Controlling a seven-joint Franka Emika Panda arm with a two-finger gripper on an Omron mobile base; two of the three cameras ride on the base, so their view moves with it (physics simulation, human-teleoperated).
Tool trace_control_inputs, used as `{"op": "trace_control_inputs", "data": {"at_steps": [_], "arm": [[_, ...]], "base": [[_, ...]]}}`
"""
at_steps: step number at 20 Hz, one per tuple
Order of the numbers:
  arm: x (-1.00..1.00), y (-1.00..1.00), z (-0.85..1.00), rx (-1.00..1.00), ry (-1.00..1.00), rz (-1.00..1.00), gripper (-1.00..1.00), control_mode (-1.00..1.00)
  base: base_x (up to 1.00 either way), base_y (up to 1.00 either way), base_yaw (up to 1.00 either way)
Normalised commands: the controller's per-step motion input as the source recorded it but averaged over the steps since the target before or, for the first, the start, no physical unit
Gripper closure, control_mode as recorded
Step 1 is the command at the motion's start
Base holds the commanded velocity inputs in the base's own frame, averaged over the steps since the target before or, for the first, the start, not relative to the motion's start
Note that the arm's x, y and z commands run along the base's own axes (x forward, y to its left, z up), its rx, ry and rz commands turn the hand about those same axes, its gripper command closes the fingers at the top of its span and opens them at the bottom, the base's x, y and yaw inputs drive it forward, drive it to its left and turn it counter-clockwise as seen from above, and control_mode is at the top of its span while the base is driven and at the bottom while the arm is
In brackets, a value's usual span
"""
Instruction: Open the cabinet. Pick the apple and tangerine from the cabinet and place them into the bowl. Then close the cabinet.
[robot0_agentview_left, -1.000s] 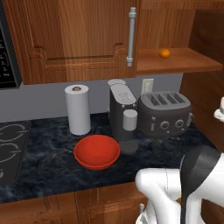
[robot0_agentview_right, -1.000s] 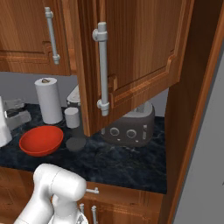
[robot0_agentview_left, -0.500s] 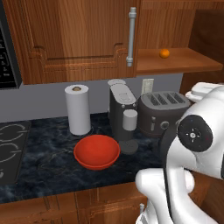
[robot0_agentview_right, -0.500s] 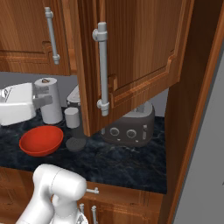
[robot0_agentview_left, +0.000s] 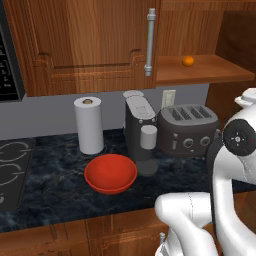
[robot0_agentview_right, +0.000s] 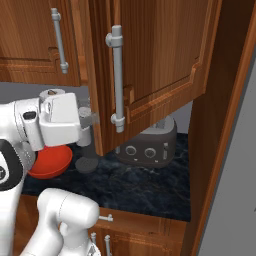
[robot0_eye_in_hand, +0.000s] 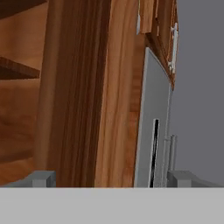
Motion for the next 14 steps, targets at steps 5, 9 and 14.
{"op": "trace_control_inputs", "data": {"at_steps": [5,9,14], "arm": [[0.0,-0.58,0.0,0.03,-0.04,-0.01,-1.0,-1.0],[0.07,-0.35,-0.01,0.0,-0.03,0.0,-1.0,-1.0],[0.11,-0.44,-0.06,0.0,-0.05,0.0,-1.0,-1.0]], "base": [[0.0,0.0,0.0],[0.0,0.0,0.0],[0.0,0.0,0.0]]}}
